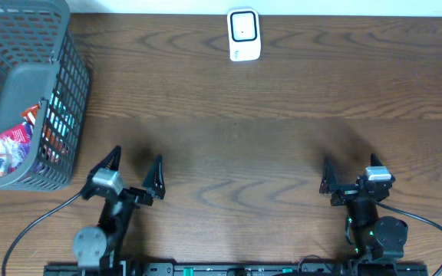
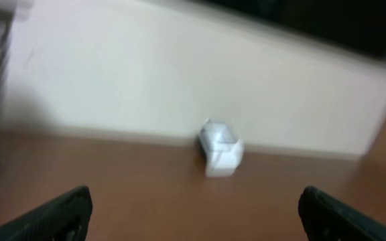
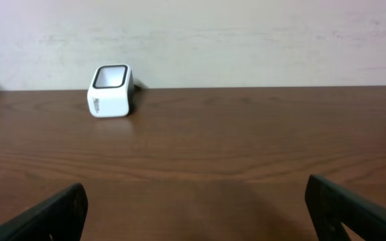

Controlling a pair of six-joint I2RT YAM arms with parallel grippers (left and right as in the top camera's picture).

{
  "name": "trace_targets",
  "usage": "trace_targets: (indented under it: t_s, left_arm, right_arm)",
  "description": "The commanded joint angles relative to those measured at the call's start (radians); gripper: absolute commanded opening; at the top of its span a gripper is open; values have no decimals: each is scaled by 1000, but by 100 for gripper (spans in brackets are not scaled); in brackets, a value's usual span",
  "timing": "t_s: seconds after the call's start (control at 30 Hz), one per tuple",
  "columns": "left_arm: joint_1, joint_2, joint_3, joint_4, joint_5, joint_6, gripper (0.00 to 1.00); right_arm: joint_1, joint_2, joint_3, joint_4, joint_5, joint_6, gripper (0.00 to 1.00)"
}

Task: Scan the item barcode
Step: 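Reach the left gripper into the grey basket and grasp the mint-green packet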

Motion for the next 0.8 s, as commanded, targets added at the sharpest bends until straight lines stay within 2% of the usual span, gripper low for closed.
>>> trace_targets:
  t_s: [0.0, 0.13, 0.3, 0.37, 0.47, 0.53, 0.7, 0.77]
  left_arm:
    - [-2, -7, -2, 161, 125, -68, 98]
    - [-1, -6, 32, 323, 86, -68, 98]
    - [-1, 53, 193, 260, -60, -17, 98]
    - [-1, 127, 306, 167, -106, 36, 98]
    - [-1, 291, 549, -123, -187, 91, 98]
    - [-2, 427, 725, -305, -177, 138, 98]
    - [-2, 636, 945, -485, -92, 136, 98]
    - [-1, 681, 957, -435, -102, 146, 98]
  right_arm:
    - [-8, -3, -2, -2, -2, -15, 99]
    - [-8, -3, -2, -2, -2, -15, 99]
    - [-8, -3, -2, -2, -2, -15, 99]
    - [-8, -3, -2, -2, -2, -15, 99]
    - [-8, -3, -2, -2, -2, -15, 99]
    - [-8, -3, -2, -2, -2, -15, 99]
    - [-8, -3, -2, -2, -2, -15, 99]
    - [-8, -3, -2, -2, -2, -15, 99]
